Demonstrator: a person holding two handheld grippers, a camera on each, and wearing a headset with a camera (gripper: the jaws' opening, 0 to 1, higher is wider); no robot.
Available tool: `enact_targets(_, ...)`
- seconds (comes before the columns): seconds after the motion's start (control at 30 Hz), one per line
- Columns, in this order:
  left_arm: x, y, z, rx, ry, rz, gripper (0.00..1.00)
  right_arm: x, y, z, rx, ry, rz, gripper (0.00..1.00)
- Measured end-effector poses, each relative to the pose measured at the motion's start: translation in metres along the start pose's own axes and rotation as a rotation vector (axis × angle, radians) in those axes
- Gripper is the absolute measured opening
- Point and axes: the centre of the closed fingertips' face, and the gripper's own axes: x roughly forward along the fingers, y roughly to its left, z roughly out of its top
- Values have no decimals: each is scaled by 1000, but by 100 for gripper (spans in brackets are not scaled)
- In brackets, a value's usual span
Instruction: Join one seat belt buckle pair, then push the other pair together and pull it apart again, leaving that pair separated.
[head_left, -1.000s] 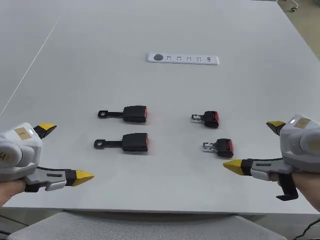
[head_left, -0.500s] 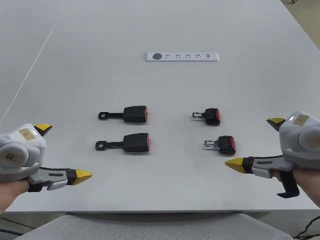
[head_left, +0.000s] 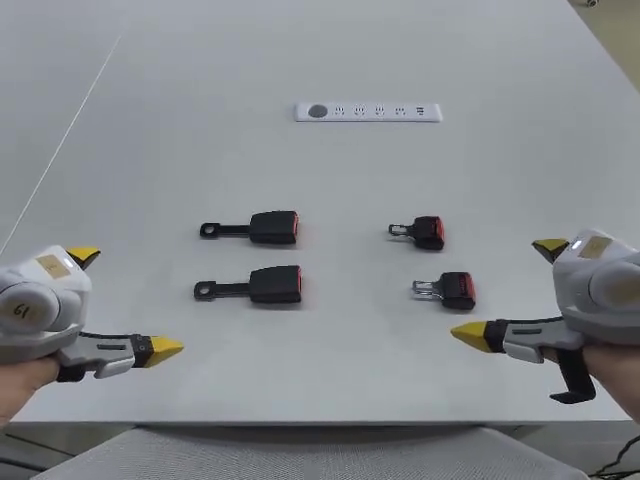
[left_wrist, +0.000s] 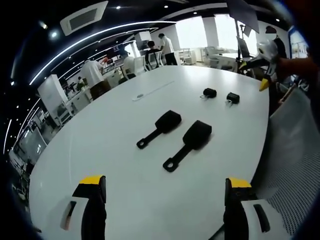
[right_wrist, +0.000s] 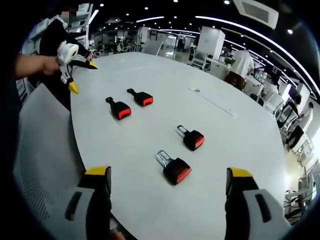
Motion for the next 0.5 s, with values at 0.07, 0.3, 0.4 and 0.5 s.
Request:
enact_targets(0.07,0,1,1,-11,-5,4,100,1,0,-1,-1,1,-7,96)
enact_targets(0.3,2,-3,5,-29,-24,-3,100,1,1,3,-11,-18,-5,95)
enact_targets(0.4,3,-7,3,-23,-19,-13,100,0,-2,5,-8,-25,-6,94)
enact_targets(0.5,4,-11,1,-10,-12,-26,100,1,-4,3,-24,-12,-5,94)
